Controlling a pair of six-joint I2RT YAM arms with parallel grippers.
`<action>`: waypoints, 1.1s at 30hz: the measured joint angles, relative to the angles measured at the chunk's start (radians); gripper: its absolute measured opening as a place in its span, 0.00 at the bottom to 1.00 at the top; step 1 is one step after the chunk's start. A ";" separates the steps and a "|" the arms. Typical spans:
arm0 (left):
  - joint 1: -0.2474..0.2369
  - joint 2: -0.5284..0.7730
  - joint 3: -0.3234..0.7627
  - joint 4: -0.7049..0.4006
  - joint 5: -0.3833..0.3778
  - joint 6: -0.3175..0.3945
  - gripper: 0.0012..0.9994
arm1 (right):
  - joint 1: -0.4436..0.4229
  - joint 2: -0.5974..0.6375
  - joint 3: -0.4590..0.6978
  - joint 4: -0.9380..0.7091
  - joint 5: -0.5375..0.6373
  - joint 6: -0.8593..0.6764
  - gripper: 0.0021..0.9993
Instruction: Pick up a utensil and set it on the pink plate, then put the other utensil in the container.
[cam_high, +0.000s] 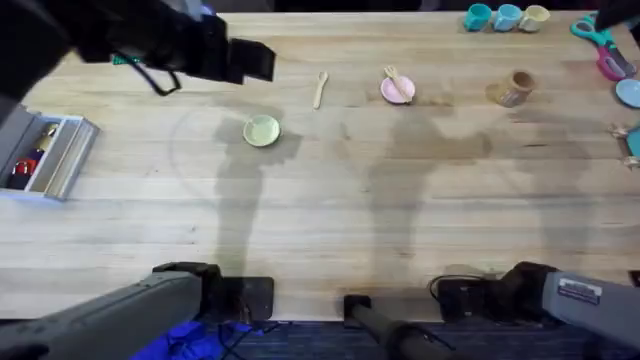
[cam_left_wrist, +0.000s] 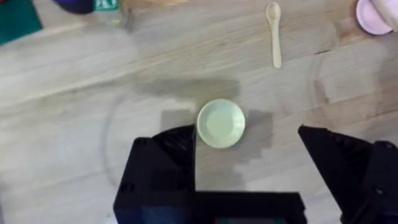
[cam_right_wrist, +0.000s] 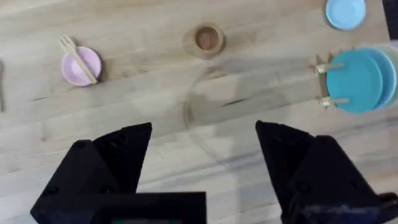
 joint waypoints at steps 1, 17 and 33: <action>-0.010 0.017 0.000 0.017 0.004 0.010 0.99 | -0.008 -0.016 -0.024 0.007 0.001 0.000 1.00; -0.113 0.207 0.000 0.202 0.026 0.047 0.99 | -0.025 -0.098 -0.106 0.063 0.002 -0.001 1.00; -0.114 0.219 0.000 0.243 0.053 0.041 0.99 | -0.025 -0.098 -0.106 0.048 -0.057 -0.001 1.00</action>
